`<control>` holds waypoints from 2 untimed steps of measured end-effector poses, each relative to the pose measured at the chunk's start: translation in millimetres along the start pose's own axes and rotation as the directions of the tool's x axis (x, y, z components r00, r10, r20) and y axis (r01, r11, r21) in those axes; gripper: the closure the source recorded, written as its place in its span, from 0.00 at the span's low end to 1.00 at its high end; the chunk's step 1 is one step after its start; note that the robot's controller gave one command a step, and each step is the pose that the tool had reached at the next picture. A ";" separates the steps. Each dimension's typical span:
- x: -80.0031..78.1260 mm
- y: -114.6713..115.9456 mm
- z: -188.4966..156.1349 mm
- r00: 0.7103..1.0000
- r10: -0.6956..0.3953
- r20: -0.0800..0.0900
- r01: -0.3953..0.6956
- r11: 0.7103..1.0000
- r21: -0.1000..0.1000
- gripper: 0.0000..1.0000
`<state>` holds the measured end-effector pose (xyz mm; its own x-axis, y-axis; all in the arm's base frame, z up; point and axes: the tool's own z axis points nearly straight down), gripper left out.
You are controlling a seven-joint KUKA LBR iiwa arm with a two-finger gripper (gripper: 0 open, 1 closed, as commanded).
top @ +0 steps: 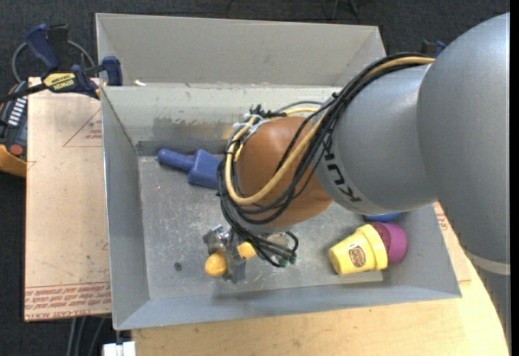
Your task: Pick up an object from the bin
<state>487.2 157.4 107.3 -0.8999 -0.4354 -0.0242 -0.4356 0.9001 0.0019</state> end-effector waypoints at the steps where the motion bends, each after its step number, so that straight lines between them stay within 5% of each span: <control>1: -3.0 -0.4 -19.9 1.000 0.000 0.009 0.000 1.000 0.002 1.00; 2: -3.6 -0.4 -29.8 1.000 0.000 0.010 0.000 1.000 0.002 1.00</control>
Offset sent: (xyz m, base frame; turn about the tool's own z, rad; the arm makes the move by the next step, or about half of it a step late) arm 0.0000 -0.0001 0.0074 0.0000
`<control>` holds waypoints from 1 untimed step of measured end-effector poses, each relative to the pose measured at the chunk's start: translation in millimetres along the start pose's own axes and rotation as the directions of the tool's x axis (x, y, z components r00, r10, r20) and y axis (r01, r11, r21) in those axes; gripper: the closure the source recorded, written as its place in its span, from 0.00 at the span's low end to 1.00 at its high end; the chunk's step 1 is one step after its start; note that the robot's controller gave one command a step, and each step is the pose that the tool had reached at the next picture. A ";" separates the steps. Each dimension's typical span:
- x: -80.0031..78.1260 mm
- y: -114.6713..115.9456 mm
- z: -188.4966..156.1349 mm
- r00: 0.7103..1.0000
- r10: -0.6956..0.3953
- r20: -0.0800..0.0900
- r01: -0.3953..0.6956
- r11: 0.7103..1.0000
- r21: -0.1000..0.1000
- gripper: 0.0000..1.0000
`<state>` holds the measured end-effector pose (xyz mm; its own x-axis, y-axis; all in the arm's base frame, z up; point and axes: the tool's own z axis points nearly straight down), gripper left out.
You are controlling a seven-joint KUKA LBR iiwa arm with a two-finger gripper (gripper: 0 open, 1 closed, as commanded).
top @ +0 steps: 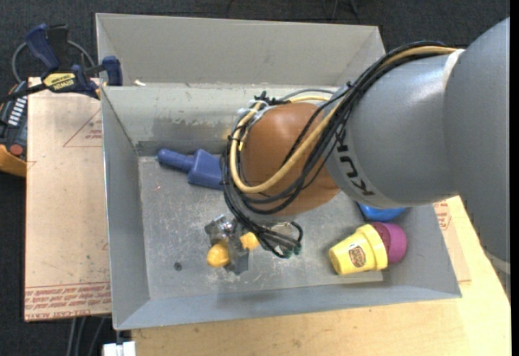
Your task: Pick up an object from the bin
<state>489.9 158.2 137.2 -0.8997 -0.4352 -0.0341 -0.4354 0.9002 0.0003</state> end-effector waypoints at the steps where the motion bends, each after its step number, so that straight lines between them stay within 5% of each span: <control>1: 0.1 0.2 -4.6 1.000 0.000 -0.002 0.000 1.000 -0.001 1.00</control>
Offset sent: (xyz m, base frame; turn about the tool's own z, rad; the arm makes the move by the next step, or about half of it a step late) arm -0.0001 0.0000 0.0080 0.0000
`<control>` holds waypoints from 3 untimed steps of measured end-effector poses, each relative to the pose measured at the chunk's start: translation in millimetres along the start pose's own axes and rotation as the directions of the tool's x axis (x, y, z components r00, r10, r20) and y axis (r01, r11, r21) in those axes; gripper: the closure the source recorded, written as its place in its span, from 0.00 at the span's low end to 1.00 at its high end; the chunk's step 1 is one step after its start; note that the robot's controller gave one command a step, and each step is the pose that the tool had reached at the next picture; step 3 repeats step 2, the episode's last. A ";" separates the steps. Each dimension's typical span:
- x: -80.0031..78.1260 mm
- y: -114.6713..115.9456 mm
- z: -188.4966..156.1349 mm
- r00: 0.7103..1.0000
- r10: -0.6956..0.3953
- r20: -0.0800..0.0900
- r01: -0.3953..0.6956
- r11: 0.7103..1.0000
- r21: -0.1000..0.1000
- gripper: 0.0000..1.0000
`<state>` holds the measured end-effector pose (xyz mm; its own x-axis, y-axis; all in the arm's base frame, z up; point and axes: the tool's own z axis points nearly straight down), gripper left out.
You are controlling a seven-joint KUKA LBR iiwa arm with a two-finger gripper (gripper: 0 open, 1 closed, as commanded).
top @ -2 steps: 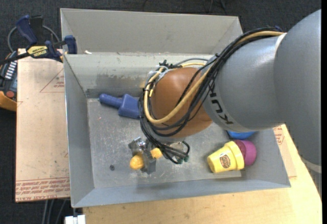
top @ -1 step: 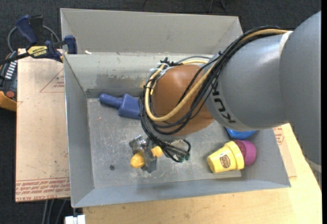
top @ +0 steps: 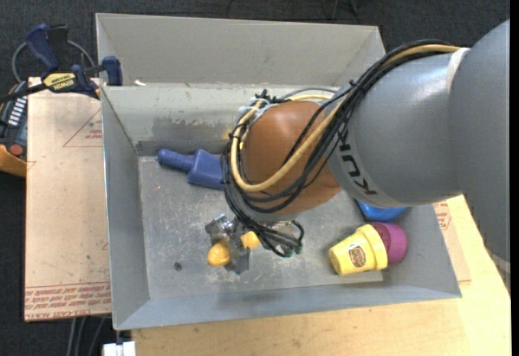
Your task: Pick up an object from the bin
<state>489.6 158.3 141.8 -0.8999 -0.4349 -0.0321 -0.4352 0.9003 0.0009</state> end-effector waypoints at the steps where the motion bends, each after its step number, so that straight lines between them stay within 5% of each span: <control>1: -0.2 0.1 -6.9 1.000 0.000 0.000 0.000 1.000 0.000 1.00; 3: 0.2 0.4 -15.7 1.000 0.000 -0.004 0.000 1.000 -0.001 1.00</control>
Offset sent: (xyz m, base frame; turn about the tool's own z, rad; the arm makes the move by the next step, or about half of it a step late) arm -0.0001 0.0001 0.0581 0.0000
